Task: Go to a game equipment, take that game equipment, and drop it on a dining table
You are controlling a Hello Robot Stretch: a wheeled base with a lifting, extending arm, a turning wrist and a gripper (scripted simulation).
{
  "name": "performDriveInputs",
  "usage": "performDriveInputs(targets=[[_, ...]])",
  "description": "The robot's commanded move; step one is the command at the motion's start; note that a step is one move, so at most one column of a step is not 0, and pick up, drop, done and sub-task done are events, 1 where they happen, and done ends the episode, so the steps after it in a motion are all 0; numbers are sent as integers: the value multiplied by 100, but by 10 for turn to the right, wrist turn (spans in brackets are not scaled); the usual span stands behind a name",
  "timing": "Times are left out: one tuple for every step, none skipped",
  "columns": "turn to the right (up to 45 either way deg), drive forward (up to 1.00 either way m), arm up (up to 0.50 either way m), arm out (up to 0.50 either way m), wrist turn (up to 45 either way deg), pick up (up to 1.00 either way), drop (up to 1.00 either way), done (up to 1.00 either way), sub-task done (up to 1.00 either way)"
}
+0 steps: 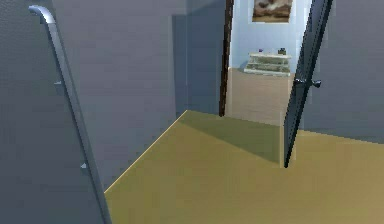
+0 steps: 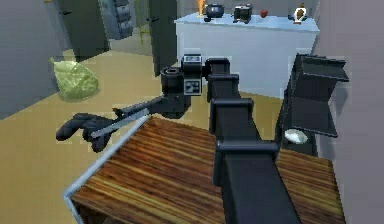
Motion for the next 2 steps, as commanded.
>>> performDriveInputs(targets=[[0, 0, 0, 0, -450, 0, 0, 0, 0], [0, 0, 0, 0, -150, 0, 0, 0, 0]])
